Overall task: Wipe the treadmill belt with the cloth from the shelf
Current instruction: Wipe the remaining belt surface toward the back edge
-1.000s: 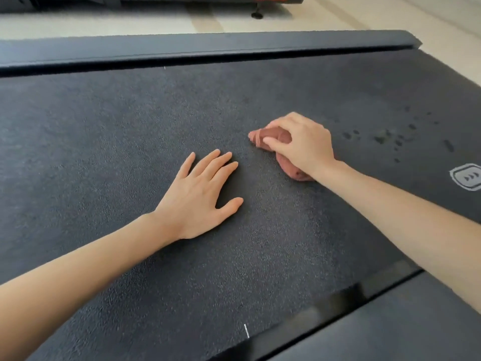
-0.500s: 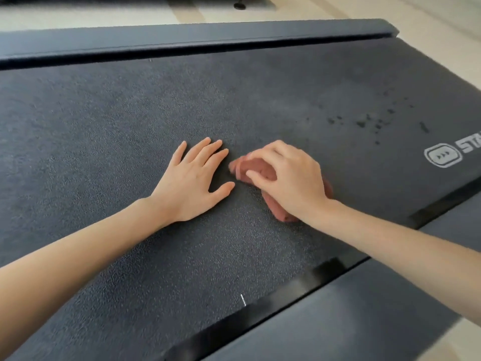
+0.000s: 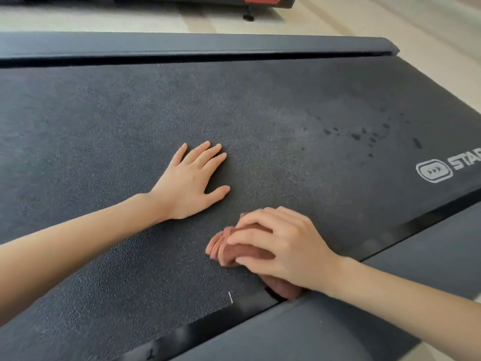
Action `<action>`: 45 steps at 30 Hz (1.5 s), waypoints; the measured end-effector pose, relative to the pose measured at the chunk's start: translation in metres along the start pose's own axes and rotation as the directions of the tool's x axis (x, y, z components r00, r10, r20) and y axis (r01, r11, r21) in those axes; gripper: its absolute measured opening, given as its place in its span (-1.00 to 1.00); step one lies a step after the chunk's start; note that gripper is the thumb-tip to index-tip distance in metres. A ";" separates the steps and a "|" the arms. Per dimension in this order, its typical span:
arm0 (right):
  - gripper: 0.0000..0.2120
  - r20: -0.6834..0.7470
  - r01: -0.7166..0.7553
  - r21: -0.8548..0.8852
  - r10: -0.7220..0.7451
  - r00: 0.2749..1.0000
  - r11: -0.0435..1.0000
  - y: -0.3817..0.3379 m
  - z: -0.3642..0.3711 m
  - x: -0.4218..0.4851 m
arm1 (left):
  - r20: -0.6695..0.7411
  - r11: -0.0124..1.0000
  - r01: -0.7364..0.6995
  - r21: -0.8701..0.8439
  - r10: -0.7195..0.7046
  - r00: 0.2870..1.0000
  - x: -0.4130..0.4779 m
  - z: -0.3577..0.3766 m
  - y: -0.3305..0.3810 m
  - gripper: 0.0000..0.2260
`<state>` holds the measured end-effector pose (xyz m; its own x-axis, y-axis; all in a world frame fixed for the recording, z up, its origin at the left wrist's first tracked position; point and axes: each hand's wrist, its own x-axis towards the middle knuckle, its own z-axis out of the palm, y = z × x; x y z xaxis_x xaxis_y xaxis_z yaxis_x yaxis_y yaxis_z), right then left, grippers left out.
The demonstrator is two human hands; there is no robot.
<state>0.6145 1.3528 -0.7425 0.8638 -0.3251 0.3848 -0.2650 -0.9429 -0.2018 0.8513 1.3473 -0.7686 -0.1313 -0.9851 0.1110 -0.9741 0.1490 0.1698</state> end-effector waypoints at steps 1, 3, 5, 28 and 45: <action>-0.80 -0.007 -0.044 -0.017 0.043 0.999 0.999 0.011 -0.002 0.001 | -0.006 1.000 -0.002 -0.004 0.002 1.000 0.000 0.001 0.000 -0.23; -0.78 -0.044 -0.163 -0.072 0.160 0.986 0.984 0.039 -0.008 0.001 | -0.006 1.000 -0.004 -0.003 0.004 1.000 0.000 0.001 0.001 -0.23; -0.78 -0.108 -0.373 -0.107 0.362 0.926 0.922 0.075 -0.020 0.001 | 0.011 1.000 0.001 0.012 -0.002 1.000 -0.001 0.001 0.001 -0.22; -0.74 -0.192 -0.743 -0.261 0.721 0.666 0.616 0.156 -0.069 -0.070 | 0.094 0.999 -0.053 -0.006 0.053 0.994 0.074 0.015 0.073 -0.33; -0.73 -0.107 -0.412 -0.270 0.399 0.911 0.870 0.194 -0.062 -0.042 | 0.046 0.999 -0.051 0.013 0.050 0.998 0.072 0.023 0.073 -0.33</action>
<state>0.5000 1.1791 -0.7421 0.6354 -0.6797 0.3664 -0.7025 -0.7058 -0.0911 0.7666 1.2854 -0.7705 -0.1883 -0.9793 0.0739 -0.9686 0.1977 0.1511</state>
